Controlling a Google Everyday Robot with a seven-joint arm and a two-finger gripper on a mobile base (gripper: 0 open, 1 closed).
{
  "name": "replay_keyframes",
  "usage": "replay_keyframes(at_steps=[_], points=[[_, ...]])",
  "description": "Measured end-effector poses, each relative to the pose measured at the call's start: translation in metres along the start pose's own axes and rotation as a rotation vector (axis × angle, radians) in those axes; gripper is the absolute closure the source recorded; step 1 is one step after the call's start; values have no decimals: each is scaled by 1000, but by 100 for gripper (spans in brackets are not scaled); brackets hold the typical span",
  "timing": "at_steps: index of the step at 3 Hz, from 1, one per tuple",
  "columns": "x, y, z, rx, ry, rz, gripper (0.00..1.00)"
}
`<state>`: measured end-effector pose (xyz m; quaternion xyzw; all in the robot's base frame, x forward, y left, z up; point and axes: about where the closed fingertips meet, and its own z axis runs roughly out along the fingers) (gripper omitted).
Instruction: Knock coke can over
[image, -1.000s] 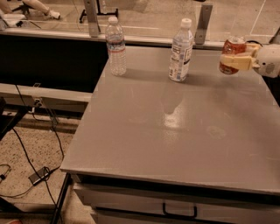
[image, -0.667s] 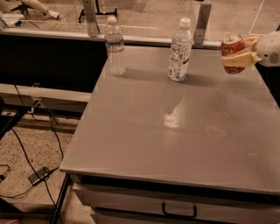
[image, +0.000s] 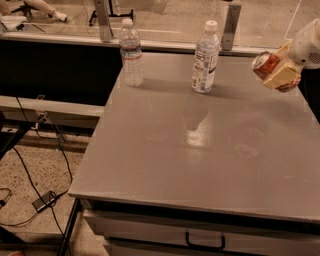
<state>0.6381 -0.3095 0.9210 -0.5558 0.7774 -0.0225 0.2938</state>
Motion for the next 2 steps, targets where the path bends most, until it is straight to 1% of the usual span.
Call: replay_keyframes(at_steps=[1,2], points=[[11,27,-2,-34,206,-89,100],[24,54,3,-67,402,-171,100]])
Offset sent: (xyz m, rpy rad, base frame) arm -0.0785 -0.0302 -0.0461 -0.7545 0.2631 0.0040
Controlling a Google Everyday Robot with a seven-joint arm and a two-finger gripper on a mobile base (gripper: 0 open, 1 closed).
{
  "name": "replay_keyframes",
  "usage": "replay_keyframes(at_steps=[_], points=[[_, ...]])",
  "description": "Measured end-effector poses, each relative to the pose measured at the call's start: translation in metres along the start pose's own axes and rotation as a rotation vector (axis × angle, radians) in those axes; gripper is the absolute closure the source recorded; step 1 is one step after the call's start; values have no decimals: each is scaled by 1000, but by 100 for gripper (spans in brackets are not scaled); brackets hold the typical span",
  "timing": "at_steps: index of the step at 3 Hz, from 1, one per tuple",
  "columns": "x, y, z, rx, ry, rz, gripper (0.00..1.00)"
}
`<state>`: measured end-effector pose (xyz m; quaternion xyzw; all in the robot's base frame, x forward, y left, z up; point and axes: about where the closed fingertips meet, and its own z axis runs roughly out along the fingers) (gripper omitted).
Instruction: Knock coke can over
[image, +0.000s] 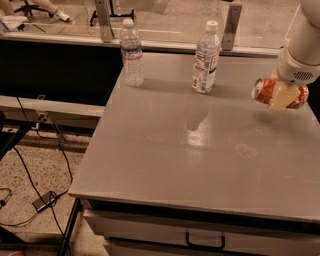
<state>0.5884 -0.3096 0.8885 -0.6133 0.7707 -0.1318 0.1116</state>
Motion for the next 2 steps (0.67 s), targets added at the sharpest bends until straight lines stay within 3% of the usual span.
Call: replay_keyframes(at_steps=[1,2], points=[[10,17,5,-19,115,-59,82],[21,31,9,-96,140,-104,58]])
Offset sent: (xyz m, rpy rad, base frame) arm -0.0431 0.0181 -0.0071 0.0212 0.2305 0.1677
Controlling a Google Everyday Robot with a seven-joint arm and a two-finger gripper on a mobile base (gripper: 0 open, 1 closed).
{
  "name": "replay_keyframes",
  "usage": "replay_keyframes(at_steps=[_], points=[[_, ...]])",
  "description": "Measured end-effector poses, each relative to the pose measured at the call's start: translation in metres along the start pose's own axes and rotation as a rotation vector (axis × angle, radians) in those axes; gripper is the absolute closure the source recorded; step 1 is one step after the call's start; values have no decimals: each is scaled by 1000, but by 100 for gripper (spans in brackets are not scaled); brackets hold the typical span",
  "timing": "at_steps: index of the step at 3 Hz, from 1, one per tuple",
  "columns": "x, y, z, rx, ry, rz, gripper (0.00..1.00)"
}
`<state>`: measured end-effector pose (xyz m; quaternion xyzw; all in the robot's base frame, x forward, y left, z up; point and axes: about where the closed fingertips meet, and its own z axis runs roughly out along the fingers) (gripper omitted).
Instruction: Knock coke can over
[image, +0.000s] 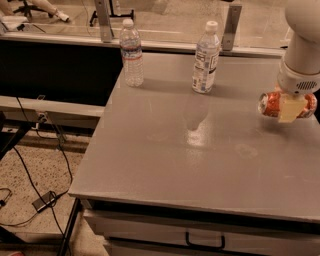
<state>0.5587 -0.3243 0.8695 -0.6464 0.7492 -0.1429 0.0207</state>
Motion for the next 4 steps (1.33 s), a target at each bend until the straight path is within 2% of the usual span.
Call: replay_keyframes(at_steps=[1,2,3,4], points=[[-16,13,-8,-84,-93,-42,36],[-41,29,-23,-139,-194,-92,12],[-44,28,-22,-134,-204,-92,0],[-44,28,-22,-133,-204,-92,0]])
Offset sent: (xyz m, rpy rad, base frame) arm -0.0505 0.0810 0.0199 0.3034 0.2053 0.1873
